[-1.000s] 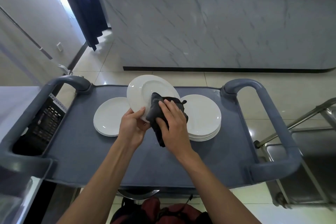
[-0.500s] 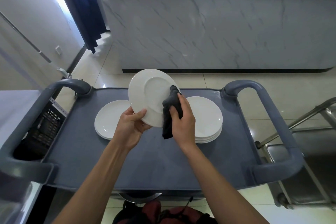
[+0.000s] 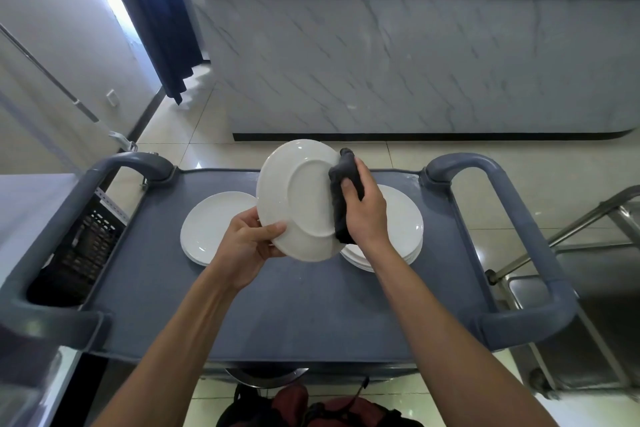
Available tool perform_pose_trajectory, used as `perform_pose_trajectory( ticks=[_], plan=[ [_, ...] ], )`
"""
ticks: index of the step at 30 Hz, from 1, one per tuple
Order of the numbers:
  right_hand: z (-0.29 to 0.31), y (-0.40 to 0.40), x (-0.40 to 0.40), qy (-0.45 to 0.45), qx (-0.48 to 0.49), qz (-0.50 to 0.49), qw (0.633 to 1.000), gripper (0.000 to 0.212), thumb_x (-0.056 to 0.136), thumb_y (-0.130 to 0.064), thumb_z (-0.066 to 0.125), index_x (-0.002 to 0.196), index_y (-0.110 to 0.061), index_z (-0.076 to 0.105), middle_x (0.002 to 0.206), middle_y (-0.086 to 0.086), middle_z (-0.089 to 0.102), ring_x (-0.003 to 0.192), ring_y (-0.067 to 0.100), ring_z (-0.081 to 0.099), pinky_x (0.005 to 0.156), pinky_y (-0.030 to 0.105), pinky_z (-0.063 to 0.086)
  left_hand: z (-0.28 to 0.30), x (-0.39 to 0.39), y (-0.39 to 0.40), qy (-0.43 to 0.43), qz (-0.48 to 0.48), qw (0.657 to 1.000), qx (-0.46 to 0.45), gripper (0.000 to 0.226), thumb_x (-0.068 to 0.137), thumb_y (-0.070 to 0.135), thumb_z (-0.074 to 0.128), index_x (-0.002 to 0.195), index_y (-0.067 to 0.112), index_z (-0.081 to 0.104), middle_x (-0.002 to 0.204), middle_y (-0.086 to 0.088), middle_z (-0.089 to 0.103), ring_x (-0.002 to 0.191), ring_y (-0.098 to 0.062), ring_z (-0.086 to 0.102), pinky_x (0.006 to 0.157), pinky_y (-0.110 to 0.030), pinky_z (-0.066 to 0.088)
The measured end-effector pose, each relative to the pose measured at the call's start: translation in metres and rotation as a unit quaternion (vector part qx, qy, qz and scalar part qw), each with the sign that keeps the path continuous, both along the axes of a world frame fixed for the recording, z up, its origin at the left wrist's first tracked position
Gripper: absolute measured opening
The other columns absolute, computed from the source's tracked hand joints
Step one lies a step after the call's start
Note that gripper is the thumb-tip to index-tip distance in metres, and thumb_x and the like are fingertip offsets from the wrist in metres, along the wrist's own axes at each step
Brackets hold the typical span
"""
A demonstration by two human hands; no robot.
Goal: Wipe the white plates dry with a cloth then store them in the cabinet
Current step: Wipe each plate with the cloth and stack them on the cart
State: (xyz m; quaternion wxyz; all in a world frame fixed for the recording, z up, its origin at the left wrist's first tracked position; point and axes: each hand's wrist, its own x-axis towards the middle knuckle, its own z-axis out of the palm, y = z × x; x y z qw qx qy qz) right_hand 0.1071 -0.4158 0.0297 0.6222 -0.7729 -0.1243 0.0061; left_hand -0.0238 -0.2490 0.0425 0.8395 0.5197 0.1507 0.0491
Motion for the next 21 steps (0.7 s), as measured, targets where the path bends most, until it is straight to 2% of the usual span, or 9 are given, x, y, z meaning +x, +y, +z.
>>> perform_pose_trajectory(
  ticks=[2,7,14,21],
  plan=[
    [0.003,-0.001,0.002,-0.008,-0.007,0.006,1.000,0.047,0.101,-0.020,0.051,0.147,-0.028,0.045,0.143,-0.014,0.053,0.129,0.006,0.048,0.111,0.033,0.039,-0.001,-0.001,0.001,0.003,-0.014,1.000,0.010,0.039,0.060,0.013,0.091,0.097,0.010,0.078,0.100,-0.015,0.073,0.085,-0.030,0.068,0.067,-0.043,0.062],
    [0.007,0.000,0.006,-0.066,-0.053,0.029,0.996,0.048,0.101,-0.023,0.050,0.148,-0.024,0.045,0.154,-0.005,0.043,0.142,0.012,0.037,0.117,0.036,0.032,0.000,-0.001,-0.004,0.007,-0.013,1.000,0.012,0.027,0.071,0.001,0.070,0.097,0.007,0.076,0.096,-0.016,0.074,0.078,-0.028,0.071,0.059,-0.040,0.061],
    [0.022,0.014,-0.001,-0.225,-0.114,0.095,0.963,0.047,0.095,-0.021,0.049,0.142,-0.016,0.053,0.151,0.004,0.047,0.141,0.022,0.041,0.116,0.050,0.030,-0.002,0.000,-0.012,0.016,-0.024,0.999,0.044,0.032,0.071,0.004,0.072,0.103,0.002,0.074,0.101,-0.022,0.071,0.087,-0.034,0.068,0.068,-0.046,0.060],
    [0.020,0.017,-0.020,-0.255,-0.161,0.144,0.943,0.049,0.098,-0.030,0.041,0.146,-0.021,0.049,0.157,0.001,0.039,0.147,0.019,0.030,0.116,0.055,0.023,0.003,0.003,-0.016,0.017,-0.018,0.998,0.060,0.029,0.072,0.002,0.073,0.101,0.003,0.075,0.103,-0.025,0.072,0.090,-0.038,0.071,0.069,-0.047,0.061]
  ],
)
